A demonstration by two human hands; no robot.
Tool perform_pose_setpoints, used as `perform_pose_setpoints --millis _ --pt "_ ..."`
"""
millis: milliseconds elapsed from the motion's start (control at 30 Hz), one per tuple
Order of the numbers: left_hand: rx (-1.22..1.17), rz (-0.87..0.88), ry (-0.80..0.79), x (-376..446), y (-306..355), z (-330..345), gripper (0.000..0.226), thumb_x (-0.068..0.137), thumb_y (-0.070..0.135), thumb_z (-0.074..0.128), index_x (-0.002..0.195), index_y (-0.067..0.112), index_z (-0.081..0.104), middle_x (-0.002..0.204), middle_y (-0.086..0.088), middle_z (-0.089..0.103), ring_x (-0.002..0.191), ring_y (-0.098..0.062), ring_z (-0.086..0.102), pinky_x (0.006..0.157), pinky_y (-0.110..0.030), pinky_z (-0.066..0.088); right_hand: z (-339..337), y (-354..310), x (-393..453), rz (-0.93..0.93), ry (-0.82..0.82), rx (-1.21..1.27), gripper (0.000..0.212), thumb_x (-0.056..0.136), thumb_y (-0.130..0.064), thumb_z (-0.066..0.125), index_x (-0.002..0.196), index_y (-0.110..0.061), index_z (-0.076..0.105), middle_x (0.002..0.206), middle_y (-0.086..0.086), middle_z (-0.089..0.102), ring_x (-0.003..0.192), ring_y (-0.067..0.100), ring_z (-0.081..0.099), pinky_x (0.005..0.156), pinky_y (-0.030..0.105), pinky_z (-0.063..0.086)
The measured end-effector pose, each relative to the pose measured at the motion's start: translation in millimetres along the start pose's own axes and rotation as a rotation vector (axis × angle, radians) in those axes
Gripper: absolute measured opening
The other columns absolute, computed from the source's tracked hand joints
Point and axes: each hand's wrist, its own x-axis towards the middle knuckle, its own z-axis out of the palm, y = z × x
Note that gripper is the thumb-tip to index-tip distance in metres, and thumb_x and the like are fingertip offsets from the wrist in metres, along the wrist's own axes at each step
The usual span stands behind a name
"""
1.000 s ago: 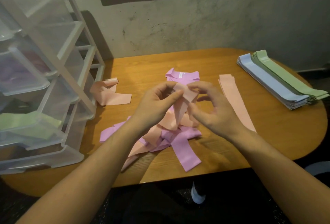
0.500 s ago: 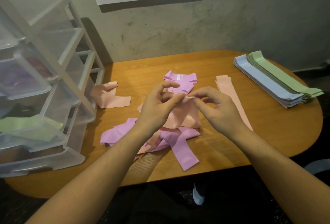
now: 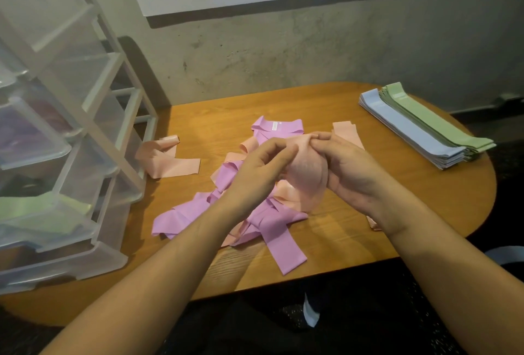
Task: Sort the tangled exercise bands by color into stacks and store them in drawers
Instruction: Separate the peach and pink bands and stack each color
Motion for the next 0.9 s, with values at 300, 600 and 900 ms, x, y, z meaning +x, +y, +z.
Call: perform_pose_setpoints --millis 300,600,900 --pt "0.001 -0.007 -0.022 7.0 11.4 17.3 0.004 0.104 0.016 0.053 0.105 0.013 0.056 0.098 -0.006 0.06 0.077 -0.007 0.064 0.057 -0.027 0.055 4.3 -8.5 2.2 -0.162 0.095 -0.011 0.011 0.096 -0.009 0.061 0.099 -0.014 0.069 0.096 0.002 0.074 0.088 0.011 0.068 0.073 0.022 0.056" --pt "-0.255 -0.111 0.036 23.1 29.1 24.3 0.005 0.105 0.013 0.049 0.101 0.016 0.051 0.086 -0.001 0.067 0.074 -0.013 0.067 0.054 -0.034 0.058 -1.7 0.7 5.6 -0.283 0.214 0.072 0.016 0.098 -0.034 0.06 0.1 -0.022 0.049 0.079 -0.005 0.06 0.073 0.011 0.056 0.066 0.029 0.044" --pt "-0.767 -0.202 0.103 33.9 40.9 18.1 0.025 0.107 0.008 0.041 0.13 0.0 0.049 0.105 -0.016 0.066 0.08 -0.019 0.072 0.062 -0.028 0.059 -6.4 27.9 -3.1 -0.317 0.083 -0.15 0.029 0.089 -0.04 0.056 0.109 -0.02 0.05 0.076 -0.011 0.063 0.075 0.008 0.057 0.065 0.024 0.047"
